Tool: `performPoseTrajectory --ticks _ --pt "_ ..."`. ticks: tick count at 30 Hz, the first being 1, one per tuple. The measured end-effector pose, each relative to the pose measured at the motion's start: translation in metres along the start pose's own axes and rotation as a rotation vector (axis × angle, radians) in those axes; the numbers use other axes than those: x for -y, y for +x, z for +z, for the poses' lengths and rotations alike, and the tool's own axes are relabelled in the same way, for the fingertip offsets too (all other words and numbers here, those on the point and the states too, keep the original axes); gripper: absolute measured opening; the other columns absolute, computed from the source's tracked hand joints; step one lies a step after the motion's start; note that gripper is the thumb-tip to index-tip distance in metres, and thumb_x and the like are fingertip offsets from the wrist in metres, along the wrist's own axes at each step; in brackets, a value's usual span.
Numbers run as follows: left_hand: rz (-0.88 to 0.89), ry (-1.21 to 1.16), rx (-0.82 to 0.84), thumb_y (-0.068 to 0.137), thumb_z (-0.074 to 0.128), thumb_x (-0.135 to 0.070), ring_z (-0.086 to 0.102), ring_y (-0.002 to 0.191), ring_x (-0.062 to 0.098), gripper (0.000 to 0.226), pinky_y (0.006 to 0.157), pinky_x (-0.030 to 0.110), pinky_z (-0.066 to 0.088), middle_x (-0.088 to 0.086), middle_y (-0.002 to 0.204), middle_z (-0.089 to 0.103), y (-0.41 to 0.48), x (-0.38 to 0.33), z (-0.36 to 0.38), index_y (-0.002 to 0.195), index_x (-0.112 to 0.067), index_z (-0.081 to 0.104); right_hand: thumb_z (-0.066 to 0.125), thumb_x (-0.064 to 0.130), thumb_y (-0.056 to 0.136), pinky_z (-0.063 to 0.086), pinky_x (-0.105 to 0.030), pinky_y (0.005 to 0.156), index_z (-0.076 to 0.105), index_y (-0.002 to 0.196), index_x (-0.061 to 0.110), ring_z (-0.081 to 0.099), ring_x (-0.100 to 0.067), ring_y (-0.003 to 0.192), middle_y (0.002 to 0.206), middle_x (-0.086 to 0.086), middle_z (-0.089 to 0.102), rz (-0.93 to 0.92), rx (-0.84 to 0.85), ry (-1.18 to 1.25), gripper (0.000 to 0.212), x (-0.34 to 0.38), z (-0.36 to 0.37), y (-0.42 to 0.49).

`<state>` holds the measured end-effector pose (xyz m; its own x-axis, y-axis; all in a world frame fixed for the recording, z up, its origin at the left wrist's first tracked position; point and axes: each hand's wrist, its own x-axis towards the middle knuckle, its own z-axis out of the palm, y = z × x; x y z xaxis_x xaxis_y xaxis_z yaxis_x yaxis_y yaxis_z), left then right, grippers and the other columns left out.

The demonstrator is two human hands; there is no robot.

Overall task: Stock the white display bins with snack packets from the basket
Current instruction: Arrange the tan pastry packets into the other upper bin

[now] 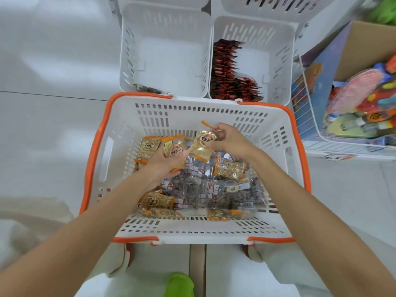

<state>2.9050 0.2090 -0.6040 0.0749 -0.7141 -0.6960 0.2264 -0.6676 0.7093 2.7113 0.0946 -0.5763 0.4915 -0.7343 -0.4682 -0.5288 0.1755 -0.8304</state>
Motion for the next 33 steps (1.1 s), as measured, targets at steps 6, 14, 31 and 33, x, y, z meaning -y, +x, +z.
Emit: performPoseTrajectory --ticks 6,14,31,33 --pt "-0.080 -0.241 0.105 0.084 0.072 -0.004 0.060 0.115 0.023 0.062 0.084 0.045 0.058 0.008 0.131 0.054 0.002 0.005 0.008 0.137 -0.016 0.041 0.066 0.003 0.085 0.051 -0.033 0.095 0.042 0.141 0.022 0.058 -0.018 0.113 0.129 -0.001 0.056 0.075 0.093 -0.128 0.064 -0.026 0.004 0.003" --pt "-0.083 -0.314 0.045 0.086 0.067 0.000 0.061 0.114 0.022 0.049 0.083 0.044 0.058 0.008 0.128 0.058 0.000 0.013 -0.014 0.127 -0.017 0.047 0.068 0.015 0.086 0.049 -0.032 0.090 0.045 0.138 0.018 0.055 -0.022 0.114 0.128 -0.003 0.057 0.050 -0.044 -0.959 0.057 -0.111 0.013 -0.003" --pt "0.031 -0.585 0.081 0.077 0.068 0.015 0.039 0.134 0.038 0.091 0.079 0.046 0.058 0.017 0.154 0.024 -0.016 -0.029 -0.022 0.147 -0.027 0.026 0.064 0.025 0.093 0.048 -0.038 0.099 0.059 0.116 0.015 0.060 -0.015 0.113 0.112 0.003 0.068 -0.028 -0.129 0.388 0.025 0.065 0.047 -0.015" --pt "0.048 -0.583 0.104 0.078 0.065 0.016 0.038 0.134 0.042 0.085 0.079 0.046 0.058 0.018 0.153 0.027 -0.024 -0.038 -0.027 0.144 -0.027 0.032 0.059 0.034 0.096 0.046 -0.025 0.088 0.056 0.119 0.027 0.057 -0.006 0.108 0.109 0.016 0.062 -0.084 -0.077 0.224 0.024 0.077 0.038 -0.024"
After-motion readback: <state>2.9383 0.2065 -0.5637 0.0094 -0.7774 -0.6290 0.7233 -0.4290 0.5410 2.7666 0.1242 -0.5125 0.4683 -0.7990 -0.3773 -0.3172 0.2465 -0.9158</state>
